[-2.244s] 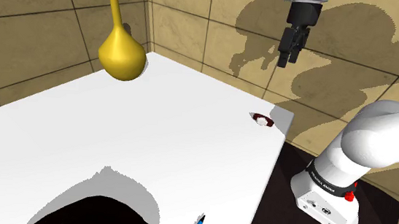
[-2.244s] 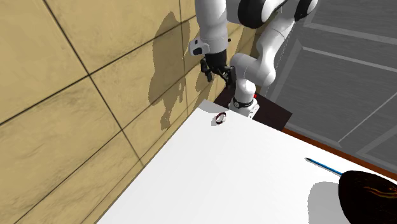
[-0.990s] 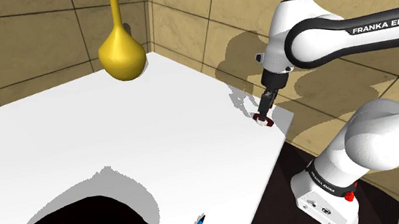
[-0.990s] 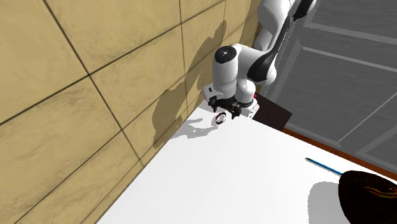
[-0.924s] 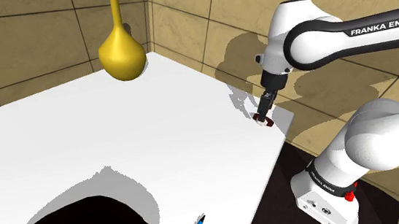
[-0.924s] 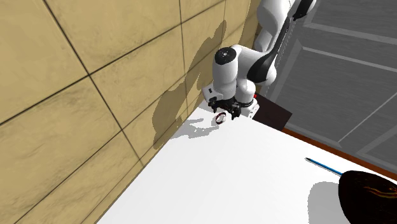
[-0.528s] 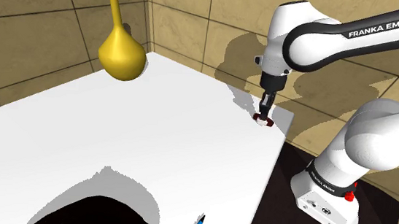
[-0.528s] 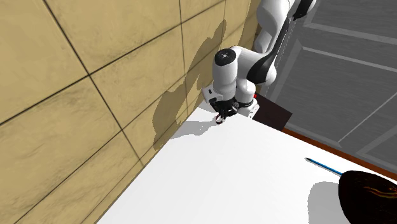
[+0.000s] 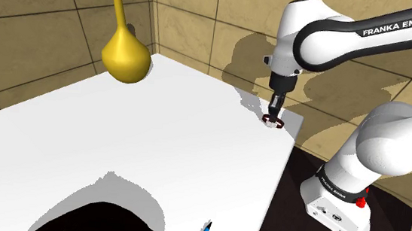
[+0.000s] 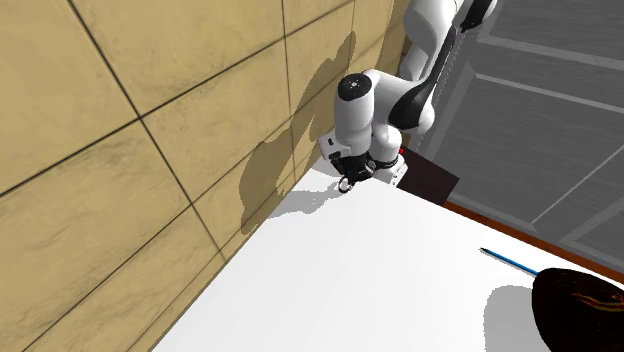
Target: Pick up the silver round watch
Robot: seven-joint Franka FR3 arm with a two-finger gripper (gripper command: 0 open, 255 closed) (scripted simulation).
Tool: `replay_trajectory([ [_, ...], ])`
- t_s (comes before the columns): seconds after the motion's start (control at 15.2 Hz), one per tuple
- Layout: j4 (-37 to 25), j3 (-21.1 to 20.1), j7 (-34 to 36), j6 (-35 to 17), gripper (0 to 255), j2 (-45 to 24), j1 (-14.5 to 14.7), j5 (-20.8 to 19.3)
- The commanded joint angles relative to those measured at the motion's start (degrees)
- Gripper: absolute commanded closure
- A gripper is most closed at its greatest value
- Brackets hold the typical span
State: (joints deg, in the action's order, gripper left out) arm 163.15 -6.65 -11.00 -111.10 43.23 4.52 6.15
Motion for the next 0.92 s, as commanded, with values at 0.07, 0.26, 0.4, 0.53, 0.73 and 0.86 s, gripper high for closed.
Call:
replay_trajectory([
  [0.07, -1.62, 0.21, 0.03, 2.62, 255, 0.97, -0.08, -0.21],
  [0.26, -3.47, 0.41, 0.09, 5.4, 255, 1.91, -0.14, -0.42],
  [0.4, -4.75, 0.55, 0.13, 7.19, 255, 2.42, -0.19, -0.55],
  [0.53, -6.07, 0.67, 0.17, 8.94, 255, 2.85, -0.23, -0.68],
  [0.73, -8.12, 0.86, 0.23, 11.48, 255, 3.34, -0.3, -0.86],
  [0.86, -8.92, 0.93, 0.25, 12.44, 255, 3.5, -0.32, -0.93],
])
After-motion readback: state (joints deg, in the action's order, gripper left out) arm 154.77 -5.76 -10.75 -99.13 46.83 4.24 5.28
